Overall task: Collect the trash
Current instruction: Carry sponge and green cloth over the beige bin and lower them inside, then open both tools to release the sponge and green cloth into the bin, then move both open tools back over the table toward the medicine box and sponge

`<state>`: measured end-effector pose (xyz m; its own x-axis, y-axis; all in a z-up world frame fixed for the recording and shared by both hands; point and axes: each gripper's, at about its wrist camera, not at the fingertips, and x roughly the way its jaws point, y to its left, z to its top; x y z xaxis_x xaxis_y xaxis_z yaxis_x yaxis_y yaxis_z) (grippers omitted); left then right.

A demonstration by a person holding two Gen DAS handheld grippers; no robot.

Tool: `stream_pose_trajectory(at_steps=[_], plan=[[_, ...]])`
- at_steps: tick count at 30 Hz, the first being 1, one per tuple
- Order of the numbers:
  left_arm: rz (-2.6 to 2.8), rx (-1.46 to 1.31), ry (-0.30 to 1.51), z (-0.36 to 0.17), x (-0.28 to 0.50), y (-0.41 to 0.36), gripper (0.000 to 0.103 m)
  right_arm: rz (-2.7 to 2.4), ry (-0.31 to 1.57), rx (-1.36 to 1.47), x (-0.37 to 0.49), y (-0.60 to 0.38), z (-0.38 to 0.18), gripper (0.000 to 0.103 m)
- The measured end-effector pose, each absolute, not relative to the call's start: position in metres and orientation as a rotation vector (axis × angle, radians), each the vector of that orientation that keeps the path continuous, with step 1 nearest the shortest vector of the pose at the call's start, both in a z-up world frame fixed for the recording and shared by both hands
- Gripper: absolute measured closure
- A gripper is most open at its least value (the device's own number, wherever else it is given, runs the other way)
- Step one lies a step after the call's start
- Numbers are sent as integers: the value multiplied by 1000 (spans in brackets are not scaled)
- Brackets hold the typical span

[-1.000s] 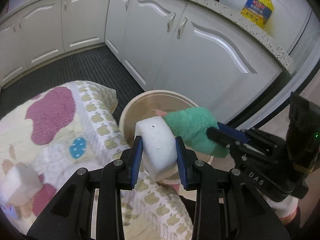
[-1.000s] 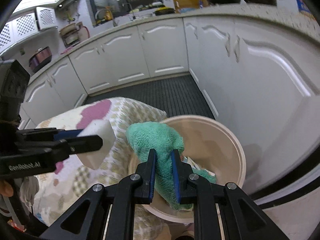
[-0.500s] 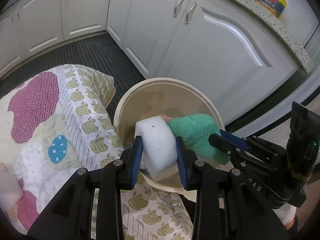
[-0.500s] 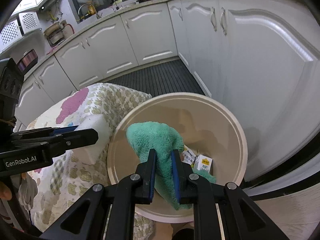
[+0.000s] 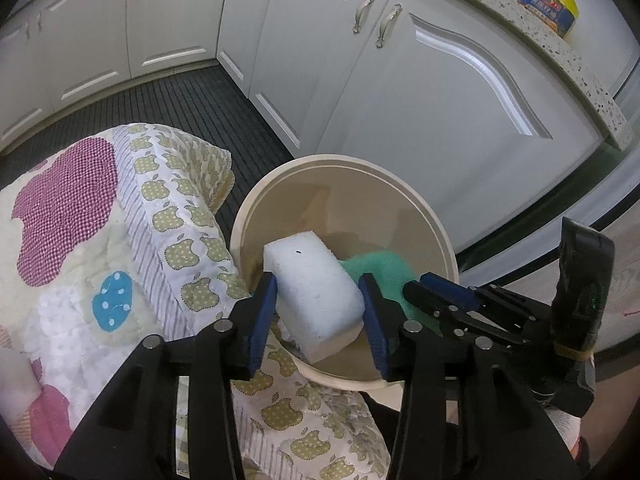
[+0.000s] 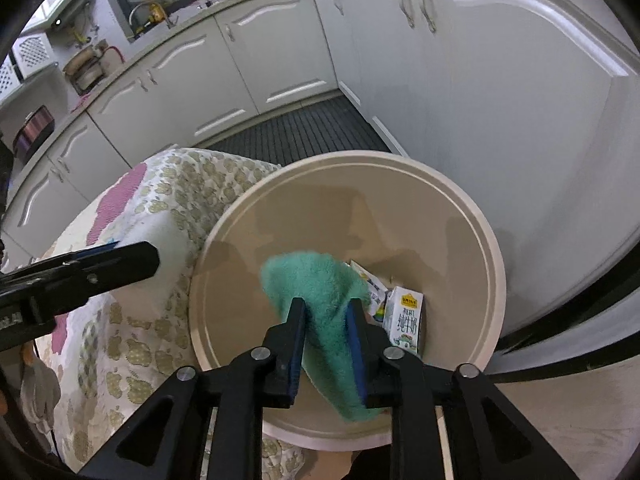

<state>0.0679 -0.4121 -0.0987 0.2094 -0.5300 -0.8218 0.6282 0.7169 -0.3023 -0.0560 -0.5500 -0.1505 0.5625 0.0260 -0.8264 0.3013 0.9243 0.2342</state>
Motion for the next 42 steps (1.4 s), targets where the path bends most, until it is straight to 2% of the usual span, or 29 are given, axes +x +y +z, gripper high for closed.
stream_pose_trajectory(at_steps=[4, 7, 12, 42], plan=[[-805, 99, 1100, -98, 69, -409, 58, -172, 958, 386, -57, -550, -151, 72], [-810, 89, 1105, -97, 68, -406, 51, -172, 960, 393, -58, -550, -150, 69], [-817, 98, 1094, -92, 62, -402, 50, -168, 955, 384, -57, -544, -147, 62], [-744, 103, 983, -48, 41, -319, 50, -111, 930, 326, -58, -498, -114, 60]])
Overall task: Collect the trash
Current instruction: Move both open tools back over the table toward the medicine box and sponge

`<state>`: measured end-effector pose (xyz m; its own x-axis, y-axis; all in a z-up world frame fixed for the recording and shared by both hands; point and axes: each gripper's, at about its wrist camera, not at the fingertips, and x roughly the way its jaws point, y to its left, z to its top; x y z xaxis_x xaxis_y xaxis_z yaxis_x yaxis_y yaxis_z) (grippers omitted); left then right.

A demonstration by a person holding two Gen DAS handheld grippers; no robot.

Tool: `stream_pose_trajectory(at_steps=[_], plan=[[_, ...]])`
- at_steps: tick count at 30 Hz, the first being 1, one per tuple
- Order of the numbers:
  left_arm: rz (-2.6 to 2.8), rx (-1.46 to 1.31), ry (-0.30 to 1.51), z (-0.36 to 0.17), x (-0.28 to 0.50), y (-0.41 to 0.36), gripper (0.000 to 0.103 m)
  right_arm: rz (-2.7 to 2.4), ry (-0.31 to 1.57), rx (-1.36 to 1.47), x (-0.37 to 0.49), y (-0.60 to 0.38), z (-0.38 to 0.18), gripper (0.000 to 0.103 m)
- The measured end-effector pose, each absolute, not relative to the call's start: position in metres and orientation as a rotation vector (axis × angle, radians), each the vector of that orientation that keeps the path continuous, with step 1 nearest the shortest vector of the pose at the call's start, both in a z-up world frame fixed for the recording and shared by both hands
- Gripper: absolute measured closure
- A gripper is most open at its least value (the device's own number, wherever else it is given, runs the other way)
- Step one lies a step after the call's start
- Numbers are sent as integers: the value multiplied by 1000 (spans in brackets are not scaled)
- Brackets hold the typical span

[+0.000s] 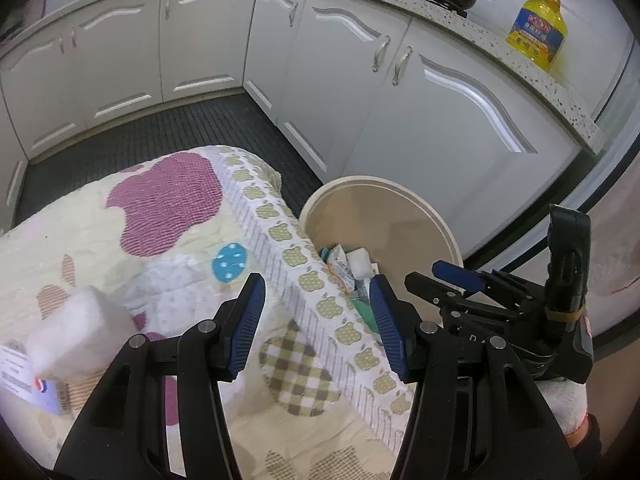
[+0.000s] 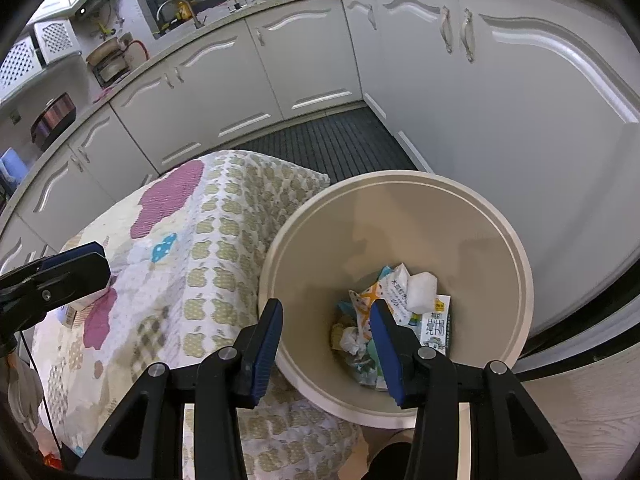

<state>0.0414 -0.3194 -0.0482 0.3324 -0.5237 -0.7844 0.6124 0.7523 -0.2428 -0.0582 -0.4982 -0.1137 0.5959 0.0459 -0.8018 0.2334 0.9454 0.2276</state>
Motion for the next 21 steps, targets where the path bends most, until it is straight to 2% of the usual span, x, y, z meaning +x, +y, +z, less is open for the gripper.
stream_pose_trajectory(at_steps=[12, 21], plan=[[-714, 92, 968, -40, 40, -288, 50, -70, 918, 296, -57, -474, -101, 53], [-690, 67, 971, -37, 41, -264, 50, -36, 914, 268, -51, -455, -93, 52]])
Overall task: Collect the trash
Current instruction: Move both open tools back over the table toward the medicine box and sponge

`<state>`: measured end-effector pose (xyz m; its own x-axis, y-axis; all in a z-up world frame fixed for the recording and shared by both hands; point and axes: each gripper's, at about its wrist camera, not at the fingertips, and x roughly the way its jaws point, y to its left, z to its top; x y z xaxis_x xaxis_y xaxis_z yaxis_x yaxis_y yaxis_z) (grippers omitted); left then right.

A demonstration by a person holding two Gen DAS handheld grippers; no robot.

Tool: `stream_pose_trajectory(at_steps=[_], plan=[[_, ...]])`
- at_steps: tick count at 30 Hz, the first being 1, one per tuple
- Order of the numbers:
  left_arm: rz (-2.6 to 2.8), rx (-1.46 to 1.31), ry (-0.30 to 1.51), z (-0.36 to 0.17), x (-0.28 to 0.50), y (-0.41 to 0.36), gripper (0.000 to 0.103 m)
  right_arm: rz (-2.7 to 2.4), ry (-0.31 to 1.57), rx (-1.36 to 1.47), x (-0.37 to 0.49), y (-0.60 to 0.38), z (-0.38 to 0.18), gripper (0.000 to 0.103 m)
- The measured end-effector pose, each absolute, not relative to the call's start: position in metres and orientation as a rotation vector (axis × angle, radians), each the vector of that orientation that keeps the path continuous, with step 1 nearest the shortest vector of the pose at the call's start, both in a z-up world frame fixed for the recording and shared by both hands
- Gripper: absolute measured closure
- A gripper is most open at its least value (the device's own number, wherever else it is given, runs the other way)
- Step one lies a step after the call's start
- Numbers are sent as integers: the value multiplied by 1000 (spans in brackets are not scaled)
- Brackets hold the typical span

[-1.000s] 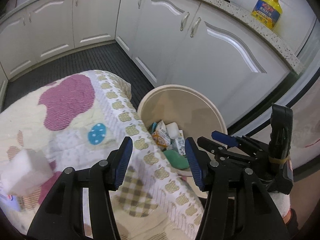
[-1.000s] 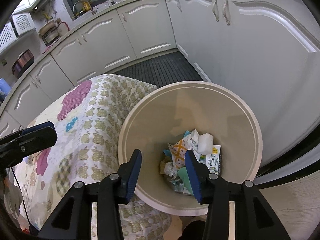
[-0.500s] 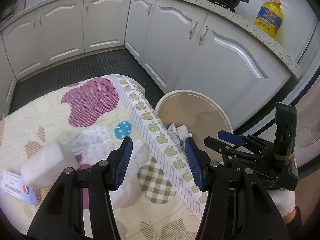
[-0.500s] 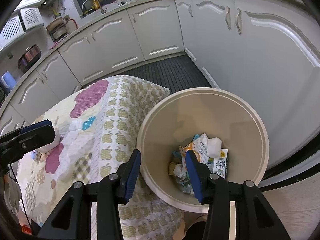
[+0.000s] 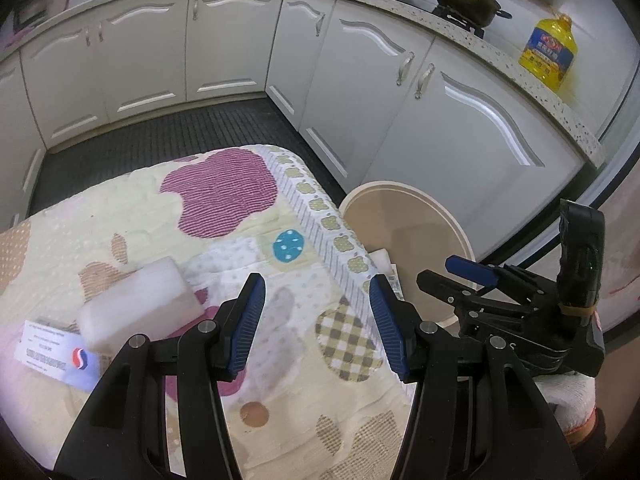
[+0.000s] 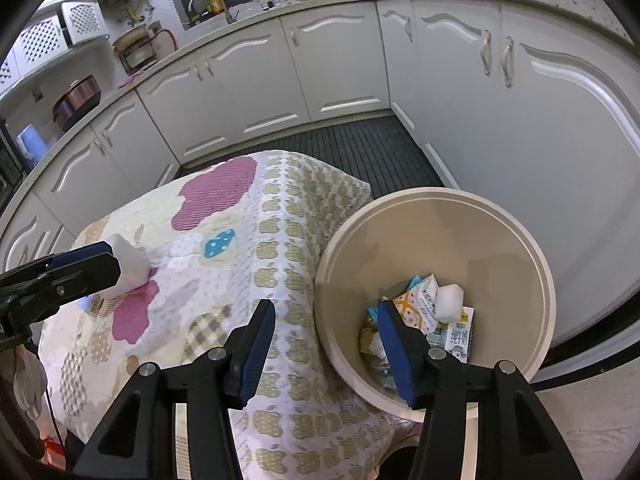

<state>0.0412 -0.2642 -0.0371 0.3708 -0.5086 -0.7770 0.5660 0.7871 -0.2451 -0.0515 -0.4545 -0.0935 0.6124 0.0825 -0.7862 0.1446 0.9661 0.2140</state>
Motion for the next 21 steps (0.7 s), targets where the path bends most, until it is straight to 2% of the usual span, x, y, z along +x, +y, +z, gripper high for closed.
stream_pose_trajectory(at_steps=[7, 21], plan=[[-669, 55, 966, -32, 39, -238, 50, 4, 904, 244, -46, -434, -85, 47], [-601, 21, 967, -30, 40, -186, 50, 93, 897, 209, -31, -391, -77, 46]])
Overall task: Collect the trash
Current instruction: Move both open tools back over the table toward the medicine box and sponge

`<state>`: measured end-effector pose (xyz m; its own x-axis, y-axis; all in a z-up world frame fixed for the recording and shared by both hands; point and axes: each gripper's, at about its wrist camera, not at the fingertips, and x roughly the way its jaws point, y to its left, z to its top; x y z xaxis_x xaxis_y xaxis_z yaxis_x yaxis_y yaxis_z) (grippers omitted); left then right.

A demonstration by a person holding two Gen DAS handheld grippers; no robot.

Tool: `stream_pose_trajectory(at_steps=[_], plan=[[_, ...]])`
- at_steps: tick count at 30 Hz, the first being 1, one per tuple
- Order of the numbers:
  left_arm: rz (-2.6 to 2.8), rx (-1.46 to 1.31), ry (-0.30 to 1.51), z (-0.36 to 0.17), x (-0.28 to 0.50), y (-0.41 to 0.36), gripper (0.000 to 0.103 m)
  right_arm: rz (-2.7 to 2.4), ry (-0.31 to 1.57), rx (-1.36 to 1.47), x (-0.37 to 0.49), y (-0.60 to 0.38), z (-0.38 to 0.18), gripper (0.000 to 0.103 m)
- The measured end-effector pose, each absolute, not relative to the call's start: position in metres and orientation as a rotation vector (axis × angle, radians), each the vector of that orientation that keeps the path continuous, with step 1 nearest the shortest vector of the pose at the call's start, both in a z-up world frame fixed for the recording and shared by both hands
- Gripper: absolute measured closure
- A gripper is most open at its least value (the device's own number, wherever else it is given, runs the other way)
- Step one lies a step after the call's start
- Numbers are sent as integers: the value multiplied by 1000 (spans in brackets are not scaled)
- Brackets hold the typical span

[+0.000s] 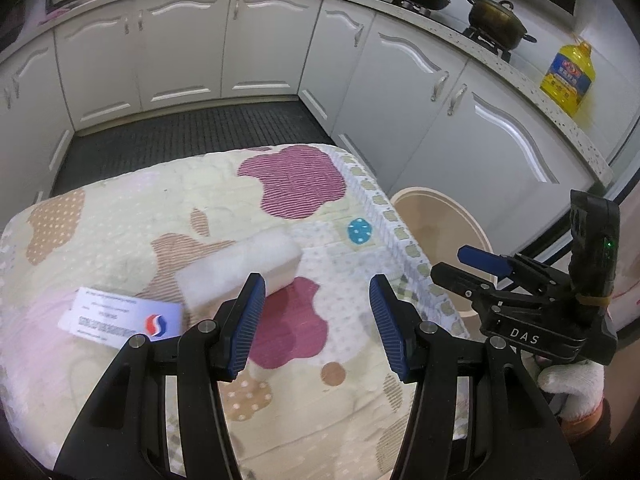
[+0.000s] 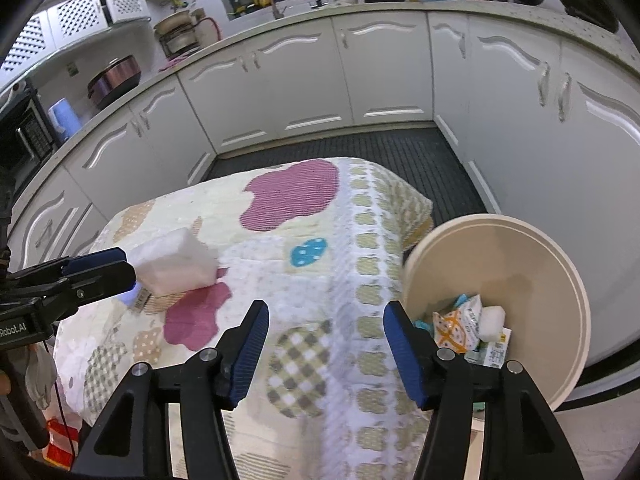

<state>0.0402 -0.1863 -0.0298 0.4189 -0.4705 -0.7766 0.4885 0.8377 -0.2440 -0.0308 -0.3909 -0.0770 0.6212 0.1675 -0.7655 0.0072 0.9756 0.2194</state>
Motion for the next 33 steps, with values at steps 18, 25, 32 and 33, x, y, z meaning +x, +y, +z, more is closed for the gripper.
stream_pose_trajectory(at_steps=[18, 25, 32, 33], plan=[[-467, -15, 1036, -55, 49, -111, 50, 186, 914, 166, -12, -341, -81, 43], [-449, 15, 1069, -71, 57, -115, 50, 168, 881, 173, 19, -333, -73, 43], [-421, 26, 1085, -81, 75, -120, 50, 200, 904, 239, 68, -330, -85, 43], [-418, 29, 1084, -81, 77, -120, 50, 211, 908, 247, 74, -329, -88, 43]])
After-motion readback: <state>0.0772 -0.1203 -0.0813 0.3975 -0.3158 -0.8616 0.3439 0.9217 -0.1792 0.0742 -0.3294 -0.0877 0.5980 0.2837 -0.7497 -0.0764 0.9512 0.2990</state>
